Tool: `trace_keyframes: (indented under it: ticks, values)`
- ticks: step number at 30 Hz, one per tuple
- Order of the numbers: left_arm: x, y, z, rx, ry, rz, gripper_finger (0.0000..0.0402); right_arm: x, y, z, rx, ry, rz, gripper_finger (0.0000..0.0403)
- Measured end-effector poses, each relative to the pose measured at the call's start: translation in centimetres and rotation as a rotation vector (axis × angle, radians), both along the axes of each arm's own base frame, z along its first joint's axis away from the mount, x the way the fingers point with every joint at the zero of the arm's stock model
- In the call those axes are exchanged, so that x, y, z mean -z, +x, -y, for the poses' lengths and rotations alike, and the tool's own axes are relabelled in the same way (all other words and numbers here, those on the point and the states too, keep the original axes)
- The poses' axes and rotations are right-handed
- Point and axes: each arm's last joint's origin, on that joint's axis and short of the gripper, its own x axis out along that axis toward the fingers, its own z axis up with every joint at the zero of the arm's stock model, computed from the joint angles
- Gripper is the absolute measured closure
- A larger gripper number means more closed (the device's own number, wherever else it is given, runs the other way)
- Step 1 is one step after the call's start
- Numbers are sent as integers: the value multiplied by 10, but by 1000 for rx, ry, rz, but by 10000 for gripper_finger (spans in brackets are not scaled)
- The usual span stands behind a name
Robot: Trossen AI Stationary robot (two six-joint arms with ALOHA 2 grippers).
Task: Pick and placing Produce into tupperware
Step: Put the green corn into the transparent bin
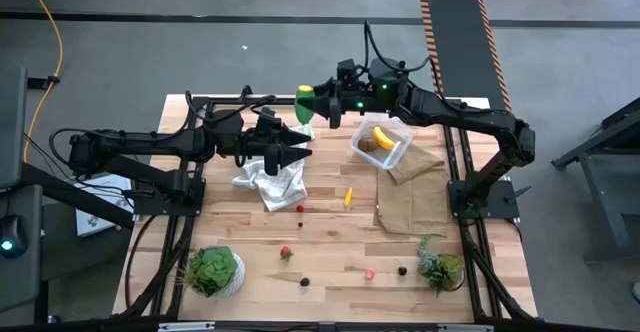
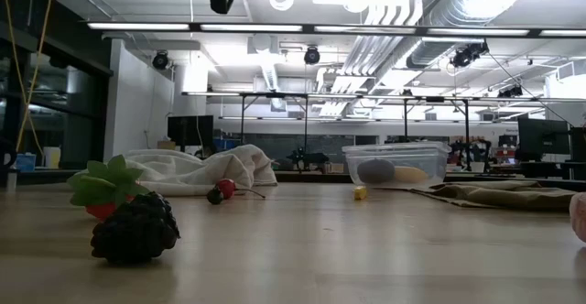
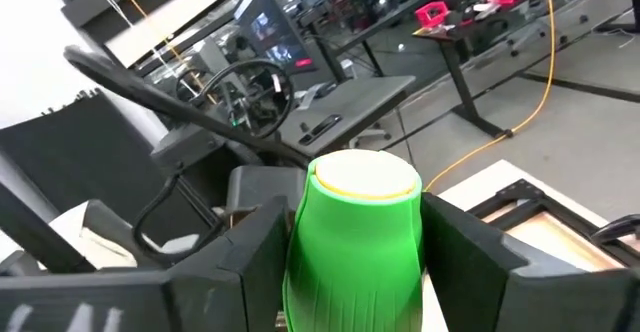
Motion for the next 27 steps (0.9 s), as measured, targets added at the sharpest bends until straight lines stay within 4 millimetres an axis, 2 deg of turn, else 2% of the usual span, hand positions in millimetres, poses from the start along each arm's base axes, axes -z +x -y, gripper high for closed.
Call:
trace_keyframes:
  ticks: [5, 10, 17, 27]
  values:
    - [-1, -8, 2, -7, 10, -43, 73, -2, -5, 8, 24, 3, -3, 218]
    - [-4, -25, 4, -66, 23, -96, 73, -5, -22, 25, 83, 15, -60, 218]
    - [1, -42, 4, -196, 12, -219, 73, 12, -45, 41, 143, 57, -307, 218]
    - [9, -44, 4, -233, -9, -306, 73, 41, -65, 48, 138, 80, -642, 218]
